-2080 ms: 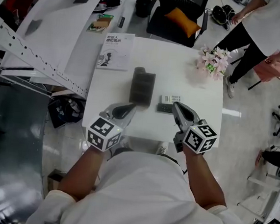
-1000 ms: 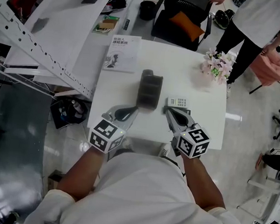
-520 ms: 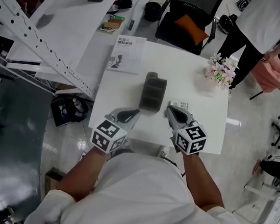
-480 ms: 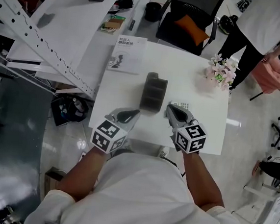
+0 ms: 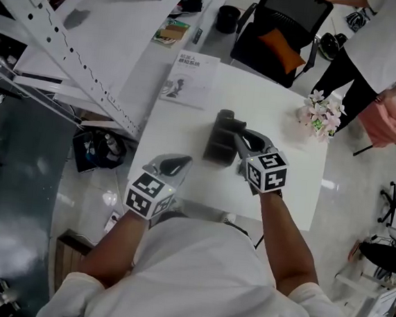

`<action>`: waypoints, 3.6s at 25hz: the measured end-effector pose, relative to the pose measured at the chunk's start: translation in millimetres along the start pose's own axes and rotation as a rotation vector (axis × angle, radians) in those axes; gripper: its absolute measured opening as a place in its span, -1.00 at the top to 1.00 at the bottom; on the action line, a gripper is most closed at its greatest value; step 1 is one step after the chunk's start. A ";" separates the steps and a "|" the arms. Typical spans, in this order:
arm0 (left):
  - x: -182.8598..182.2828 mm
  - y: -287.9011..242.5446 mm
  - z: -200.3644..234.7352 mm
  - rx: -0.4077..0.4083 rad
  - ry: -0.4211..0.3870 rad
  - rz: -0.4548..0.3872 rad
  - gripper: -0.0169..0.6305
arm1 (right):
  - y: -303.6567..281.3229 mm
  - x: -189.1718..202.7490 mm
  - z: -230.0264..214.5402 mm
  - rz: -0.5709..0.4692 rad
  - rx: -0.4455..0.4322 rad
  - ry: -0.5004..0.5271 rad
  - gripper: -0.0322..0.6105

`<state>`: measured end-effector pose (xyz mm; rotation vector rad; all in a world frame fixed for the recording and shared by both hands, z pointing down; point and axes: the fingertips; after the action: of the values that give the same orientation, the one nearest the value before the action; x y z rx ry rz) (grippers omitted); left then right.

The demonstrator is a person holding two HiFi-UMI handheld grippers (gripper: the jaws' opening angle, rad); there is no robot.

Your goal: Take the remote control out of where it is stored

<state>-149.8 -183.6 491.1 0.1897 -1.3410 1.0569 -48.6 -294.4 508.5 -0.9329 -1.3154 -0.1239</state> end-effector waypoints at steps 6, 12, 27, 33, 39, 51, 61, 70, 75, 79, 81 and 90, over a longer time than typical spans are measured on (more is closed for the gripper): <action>7.5 7.9 10.7 -0.033 0.034 -0.007 0.94 | -38.2 -5.3 -9.6 0.078 0.009 0.155 0.53; 8.4 13.8 14.5 -0.057 0.049 -0.023 0.94 | -70.4 -8.8 -11.6 0.148 -0.033 0.353 0.41; 13.7 15.8 13.3 -0.075 0.061 -0.014 0.94 | -73.1 -2.8 1.8 0.164 -0.110 0.421 0.68; 8.8 7.6 8.9 -0.048 0.042 -0.009 0.94 | -48.4 -20.8 3.7 0.067 -0.092 0.353 0.70; 7.8 -2.2 -1.0 -0.013 0.027 0.001 0.94 | -15.6 -54.7 2.4 -0.048 -0.059 0.288 0.70; 6.7 -23.5 -17.2 0.040 0.008 0.019 0.94 | 82.1 -71.0 -38.9 -0.197 0.052 0.023 0.70; -0.7 -55.7 -37.1 0.103 -0.037 0.057 0.94 | 124.7 45.9 -92.0 -0.109 0.173 -0.314 0.70; 3.0 -73.4 -53.7 0.161 -0.067 0.107 0.94 | 131.0 150.5 -88.2 -0.111 0.202 -0.921 0.71; 1.0 -78.5 -60.7 0.183 -0.081 0.114 0.94 | 133.8 181.6 -84.9 -0.157 0.221 -1.086 0.71; 2.5 -77.3 -61.4 0.184 -0.081 0.117 0.94 | 135.6 197.7 -88.8 -0.214 0.239 -1.178 0.71; 4.5 -76.3 -61.8 0.183 -0.078 0.118 0.94 | 135.0 209.8 -89.5 -0.205 0.255 -1.208 0.70; 10.6 -68.4 -60.2 0.174 -0.070 0.118 0.94 | 128.2 249.4 -90.0 -0.049 0.335 -1.231 0.61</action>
<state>-61.0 -176.2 513.1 0.2817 -1.3358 1.2777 168.3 -166.1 660.8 -0.6582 -2.3789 0.7280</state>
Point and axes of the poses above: the fingertips, and each gripper's own axes: y backward along the fingers, z to its left, x out of its underside, and after that the axes turned 7 degrees about x, right-handed
